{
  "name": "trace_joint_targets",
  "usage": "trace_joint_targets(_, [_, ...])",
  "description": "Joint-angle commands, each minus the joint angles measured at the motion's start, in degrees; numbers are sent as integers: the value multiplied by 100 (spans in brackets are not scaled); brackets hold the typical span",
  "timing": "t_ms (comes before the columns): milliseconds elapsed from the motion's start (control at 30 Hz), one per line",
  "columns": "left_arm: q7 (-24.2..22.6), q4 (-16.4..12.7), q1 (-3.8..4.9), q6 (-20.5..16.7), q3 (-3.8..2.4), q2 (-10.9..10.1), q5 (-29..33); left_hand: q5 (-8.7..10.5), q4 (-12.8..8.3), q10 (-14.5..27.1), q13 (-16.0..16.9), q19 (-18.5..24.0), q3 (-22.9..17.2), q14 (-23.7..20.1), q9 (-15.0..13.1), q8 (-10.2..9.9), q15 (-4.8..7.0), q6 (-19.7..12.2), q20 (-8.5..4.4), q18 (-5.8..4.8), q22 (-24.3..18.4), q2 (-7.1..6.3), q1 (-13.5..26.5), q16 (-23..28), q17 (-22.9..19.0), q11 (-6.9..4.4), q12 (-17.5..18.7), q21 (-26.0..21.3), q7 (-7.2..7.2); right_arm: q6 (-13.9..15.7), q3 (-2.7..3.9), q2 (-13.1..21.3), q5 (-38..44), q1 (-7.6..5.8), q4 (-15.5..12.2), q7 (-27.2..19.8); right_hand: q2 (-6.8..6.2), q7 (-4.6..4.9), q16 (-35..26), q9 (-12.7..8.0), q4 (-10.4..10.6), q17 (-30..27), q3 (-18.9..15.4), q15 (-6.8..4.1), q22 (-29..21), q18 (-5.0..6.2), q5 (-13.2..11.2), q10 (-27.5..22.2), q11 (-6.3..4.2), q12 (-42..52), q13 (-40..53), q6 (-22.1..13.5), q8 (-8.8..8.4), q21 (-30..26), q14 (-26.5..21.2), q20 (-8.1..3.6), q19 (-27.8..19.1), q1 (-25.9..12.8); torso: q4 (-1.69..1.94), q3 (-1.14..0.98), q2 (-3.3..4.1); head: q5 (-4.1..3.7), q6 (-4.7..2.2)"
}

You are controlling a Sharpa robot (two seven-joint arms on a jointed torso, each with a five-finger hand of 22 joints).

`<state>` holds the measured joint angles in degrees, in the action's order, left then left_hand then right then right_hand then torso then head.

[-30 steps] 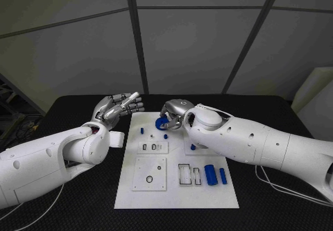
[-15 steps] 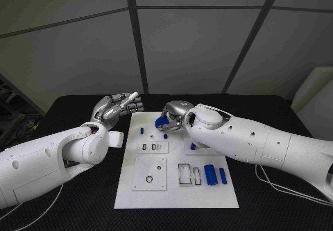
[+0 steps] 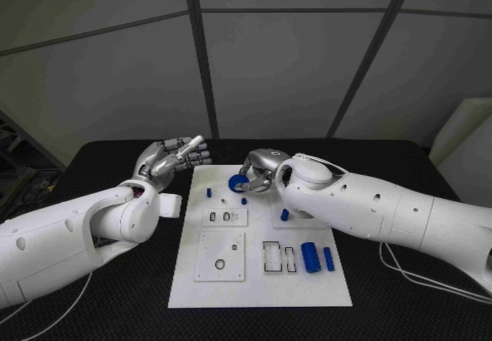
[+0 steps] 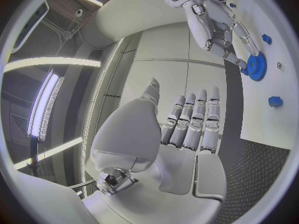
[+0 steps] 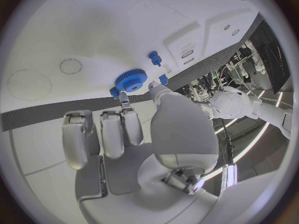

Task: Assemble the parts on the task board

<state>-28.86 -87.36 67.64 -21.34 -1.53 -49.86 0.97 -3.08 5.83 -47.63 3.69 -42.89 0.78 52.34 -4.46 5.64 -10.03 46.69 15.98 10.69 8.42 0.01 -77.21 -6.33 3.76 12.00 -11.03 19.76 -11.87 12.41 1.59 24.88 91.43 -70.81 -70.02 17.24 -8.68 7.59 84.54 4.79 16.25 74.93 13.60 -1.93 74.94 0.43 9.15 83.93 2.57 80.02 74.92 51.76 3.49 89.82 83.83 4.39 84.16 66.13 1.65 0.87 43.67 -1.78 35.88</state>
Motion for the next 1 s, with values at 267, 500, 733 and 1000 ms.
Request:
trace_joint_targets(267, [-20,-5,10,50,-6,-31,-32,-21,-43,-19,-6,-16,4,-15,8,-37,-30,49,1,-55,-6,60,-14,14,-8,19,20,24,-259,928,3,397,-137,-5,-354,-100,-21,-9,30,-34,-88,345,98,28,1506,-43,73,98,10,25,721,56,40,18,374,38,584,259,1,-1,-8,-6,-17])
trace_joint_targets(500, [-21,-14,9,54,-6,-85,-32,-21,-53,-20,-6,-15,9,-13,9,-42,-30,50,1,-55,-9,63,-13,22,-8,20,26,23,-259,1136,1,1322,-1154,0,-844,-891,-60,-44,-55,-41,-314,189,173,3,1506,-43,-55,33,-22,-93,636,245,80,18,332,17,584,653,-37,-10,-25,-11,-52])
trace_joint_targets(733, [-12,-17,8,79,-5,-107,-32,-21,-58,-24,-5,-16,11,-8,8,-42,-29,54,1,-55,-10,64,-14,22,-6,19,27,24,-258,997,-4,2133,-2303,1,-871,-1801,-180,-65,-133,-53,-615,72,193,-20,1506,-43,-141,-46,-47,-246,525,382,71,18,303,-5,584,1068,-123,-36,-71,-19,-77])
trace_joint_targets(1000, [-3,17,3,105,-3,-80,-32,-21,-58,-24,-5,-16,11,-8,8,-42,-29,54,1,-55,-10,64,-14,22,-6,19,27,24,-258,730,-6,2420,-2580,127,-650,-2190,-240,-73,-142,-68,-773,77,182,-30,1506,-43,-145,-66,-58,-302,486,424,43,18,308,-17,584,1262,-140,-69,-70,-178,-102])
